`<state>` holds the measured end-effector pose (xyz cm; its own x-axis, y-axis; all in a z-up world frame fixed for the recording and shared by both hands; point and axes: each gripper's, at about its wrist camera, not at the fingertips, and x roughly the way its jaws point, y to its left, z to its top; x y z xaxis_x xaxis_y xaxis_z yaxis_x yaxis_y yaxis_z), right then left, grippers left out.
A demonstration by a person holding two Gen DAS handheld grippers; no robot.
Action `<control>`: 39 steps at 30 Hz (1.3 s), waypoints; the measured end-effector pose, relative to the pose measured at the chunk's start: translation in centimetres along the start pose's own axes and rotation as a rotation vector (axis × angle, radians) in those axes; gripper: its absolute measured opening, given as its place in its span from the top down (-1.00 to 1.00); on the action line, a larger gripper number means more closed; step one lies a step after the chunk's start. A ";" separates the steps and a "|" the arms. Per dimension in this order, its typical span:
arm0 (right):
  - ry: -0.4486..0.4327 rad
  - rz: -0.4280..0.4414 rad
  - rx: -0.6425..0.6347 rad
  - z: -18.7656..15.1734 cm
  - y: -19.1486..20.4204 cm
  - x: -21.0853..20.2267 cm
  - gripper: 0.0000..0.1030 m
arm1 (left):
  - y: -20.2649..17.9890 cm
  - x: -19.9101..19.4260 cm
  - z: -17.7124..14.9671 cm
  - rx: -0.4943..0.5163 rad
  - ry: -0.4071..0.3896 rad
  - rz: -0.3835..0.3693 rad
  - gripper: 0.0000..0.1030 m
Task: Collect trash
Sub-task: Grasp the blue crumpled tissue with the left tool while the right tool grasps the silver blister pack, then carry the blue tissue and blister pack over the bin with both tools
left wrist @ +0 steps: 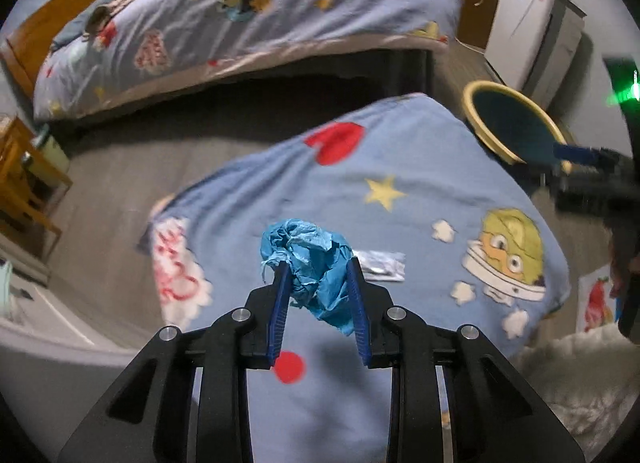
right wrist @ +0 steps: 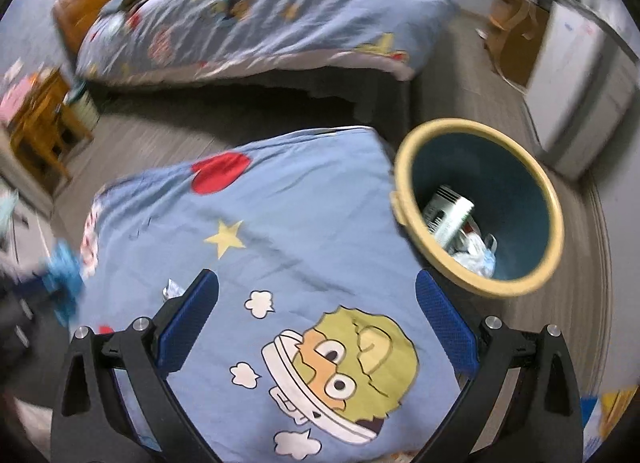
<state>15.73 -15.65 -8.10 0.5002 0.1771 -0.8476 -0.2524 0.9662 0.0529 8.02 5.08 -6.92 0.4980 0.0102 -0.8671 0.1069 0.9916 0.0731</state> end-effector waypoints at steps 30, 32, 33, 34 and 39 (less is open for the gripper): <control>0.193 0.267 -0.438 -4.1 13.5 10.7 0.45 | 5.4 5.1 0.3 -0.135 0.079 -0.083 0.42; 0.198 0.260 -0.432 -4.0 13.2 10.6 0.46 | 5.4 5.1 0.3 -0.132 0.079 -0.080 0.42; 0.195 0.252 -0.432 -4.0 13.1 10.5 0.47 | 5.4 5.1 0.3 -0.128 0.078 -0.076 0.42; 0.191 0.249 -0.432 -3.9 13.0 10.4 0.47 | 5.2 5.1 0.3 -0.118 0.078 -0.069 0.42; 0.148 0.241 -0.381 -3.1 12.4 8.8 0.47 | 4.5 4.9 0.8 -0.089 0.072 -0.064 0.42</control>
<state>14.46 -2.73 -16.58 0.2740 0.3325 -0.9024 -0.6464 0.7585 0.0831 11.62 9.47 -10.50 0.4289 -0.0471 -0.9021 0.0575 0.9980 -0.0248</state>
